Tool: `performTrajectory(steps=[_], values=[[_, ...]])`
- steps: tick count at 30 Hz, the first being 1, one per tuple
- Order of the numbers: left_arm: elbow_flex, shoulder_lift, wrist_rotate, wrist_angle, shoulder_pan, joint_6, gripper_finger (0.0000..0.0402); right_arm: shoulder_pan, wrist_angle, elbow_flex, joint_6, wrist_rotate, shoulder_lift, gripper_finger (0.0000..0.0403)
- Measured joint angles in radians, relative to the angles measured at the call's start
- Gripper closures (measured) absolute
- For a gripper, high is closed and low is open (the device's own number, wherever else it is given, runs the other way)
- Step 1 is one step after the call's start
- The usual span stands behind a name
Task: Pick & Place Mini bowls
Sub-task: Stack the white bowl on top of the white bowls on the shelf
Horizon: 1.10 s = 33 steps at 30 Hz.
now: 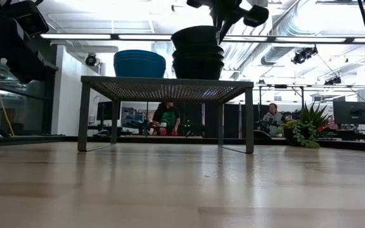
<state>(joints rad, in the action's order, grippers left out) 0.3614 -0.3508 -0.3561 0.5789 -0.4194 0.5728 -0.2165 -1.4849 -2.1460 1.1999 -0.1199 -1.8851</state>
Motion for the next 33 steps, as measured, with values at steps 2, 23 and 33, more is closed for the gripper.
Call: performTrajectory(steps=[2, 23, 33], values=[[0.000, 0.000, 0.000, 0.000, 0.000, 0.000, 0.0211, 0.002, 0.000, 0.000, 0.027, -0.007, 0.000, 0.0403], [0.000, 0.000, 0.000, 0.000, 0.000, 0.000, 0.0211, 0.069, -0.019, 0.000, 0.236, -0.102, 0.000, 0.0403], [0.000, 0.000, 0.000, 0.000, 0.000, 0.000, 0.0211, 0.074, -0.018, 0.000, 0.266, -0.114, -0.001, 0.0403]])
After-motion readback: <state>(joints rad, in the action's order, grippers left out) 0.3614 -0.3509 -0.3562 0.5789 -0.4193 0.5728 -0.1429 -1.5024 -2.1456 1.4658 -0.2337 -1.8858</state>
